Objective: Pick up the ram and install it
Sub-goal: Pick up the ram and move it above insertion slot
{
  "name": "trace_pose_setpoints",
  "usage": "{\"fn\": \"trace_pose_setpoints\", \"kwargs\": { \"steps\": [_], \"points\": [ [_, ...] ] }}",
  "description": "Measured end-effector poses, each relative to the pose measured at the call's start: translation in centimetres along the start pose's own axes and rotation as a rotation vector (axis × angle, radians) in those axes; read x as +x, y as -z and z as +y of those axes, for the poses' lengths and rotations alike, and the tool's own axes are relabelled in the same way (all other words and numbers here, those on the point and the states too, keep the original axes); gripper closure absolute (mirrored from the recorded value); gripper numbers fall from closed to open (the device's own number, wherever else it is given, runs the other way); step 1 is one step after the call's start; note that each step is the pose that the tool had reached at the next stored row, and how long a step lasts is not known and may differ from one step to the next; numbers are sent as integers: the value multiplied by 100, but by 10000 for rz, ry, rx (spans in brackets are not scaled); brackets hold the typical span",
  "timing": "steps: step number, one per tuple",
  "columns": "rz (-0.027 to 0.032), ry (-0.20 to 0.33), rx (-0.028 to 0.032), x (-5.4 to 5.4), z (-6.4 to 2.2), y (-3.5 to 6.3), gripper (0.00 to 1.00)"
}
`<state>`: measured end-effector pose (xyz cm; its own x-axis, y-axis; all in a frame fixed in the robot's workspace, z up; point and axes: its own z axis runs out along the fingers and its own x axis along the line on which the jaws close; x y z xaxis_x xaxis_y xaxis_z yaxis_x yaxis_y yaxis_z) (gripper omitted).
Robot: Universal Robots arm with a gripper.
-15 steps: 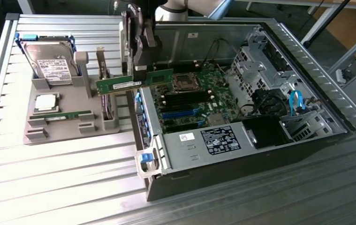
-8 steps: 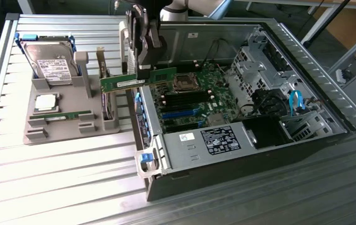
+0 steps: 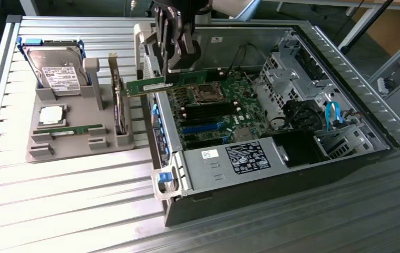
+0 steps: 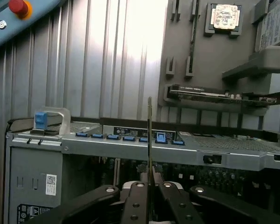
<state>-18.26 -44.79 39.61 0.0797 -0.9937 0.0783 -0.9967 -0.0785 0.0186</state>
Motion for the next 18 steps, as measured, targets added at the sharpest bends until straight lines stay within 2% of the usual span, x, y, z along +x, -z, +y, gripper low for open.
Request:
{"fn": "trace_pose_setpoints", "kwargs": {
  "steps": [1,3,4,6,7,9,11,18],
  "points": [
    [-215,-3,17,3,-32,-1,87],
    [-724,-8,56,8,-99,-2,87],
    [-861,-9,68,9,-119,-2,87],
    [-1204,-11,93,13,-171,-3,87],
    [-1337,-12,103,16,-212,-4,87],
    [-1336,-12,100,26,-327,-2,87],
    [-1336,-12,100,32,-399,-2,87],
    [-1336,-11,98,44,-555,0,87]
  ]
}}
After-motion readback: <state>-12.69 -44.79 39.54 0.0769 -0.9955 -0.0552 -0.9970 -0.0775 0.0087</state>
